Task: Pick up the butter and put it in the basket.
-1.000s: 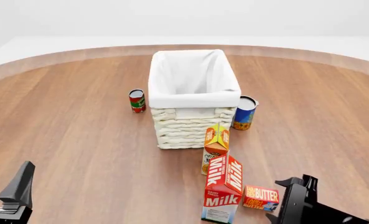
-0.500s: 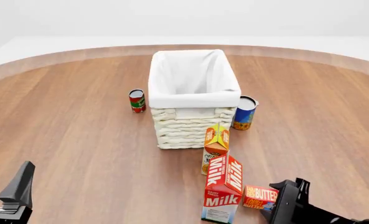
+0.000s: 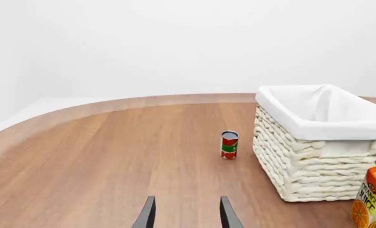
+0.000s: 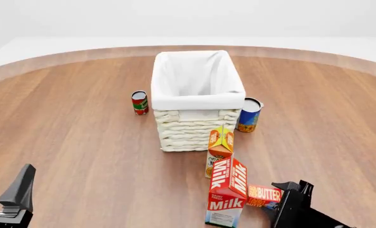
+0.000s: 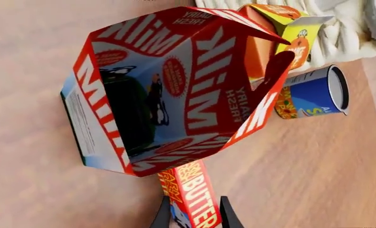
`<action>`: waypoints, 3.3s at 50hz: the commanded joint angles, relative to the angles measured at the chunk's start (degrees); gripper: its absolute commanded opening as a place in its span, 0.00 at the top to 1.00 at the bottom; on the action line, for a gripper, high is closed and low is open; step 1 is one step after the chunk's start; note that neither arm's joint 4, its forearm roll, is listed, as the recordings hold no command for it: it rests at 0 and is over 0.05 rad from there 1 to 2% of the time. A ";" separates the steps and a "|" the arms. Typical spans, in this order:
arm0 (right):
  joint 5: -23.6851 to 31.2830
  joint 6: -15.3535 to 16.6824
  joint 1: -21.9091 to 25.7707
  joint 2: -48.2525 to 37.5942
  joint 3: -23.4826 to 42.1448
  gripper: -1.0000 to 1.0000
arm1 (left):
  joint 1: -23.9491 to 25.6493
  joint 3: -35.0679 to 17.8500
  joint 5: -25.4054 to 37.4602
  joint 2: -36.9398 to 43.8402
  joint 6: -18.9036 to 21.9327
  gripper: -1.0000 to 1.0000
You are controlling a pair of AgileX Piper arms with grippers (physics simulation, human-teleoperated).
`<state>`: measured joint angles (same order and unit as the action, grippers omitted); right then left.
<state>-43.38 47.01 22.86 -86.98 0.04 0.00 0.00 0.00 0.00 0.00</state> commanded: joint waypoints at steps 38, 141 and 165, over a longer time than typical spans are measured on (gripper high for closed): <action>78.09 5.25 -10.33 72.36 10.60 1.00 | 0.00 0.00 0.00 0.00 0.00 0.00; 53.61 -54.85 19.39 29.00 64.88 1.00 | 0.00 0.00 0.00 0.00 0.00 0.00; 59.96 -47.91 17.00 15.24 73.84 1.00 | 0.00 0.00 0.00 0.00 0.00 0.00</action>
<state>14.70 -2.25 41.33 -67.55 69.57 0.00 0.00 0.00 0.00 0.00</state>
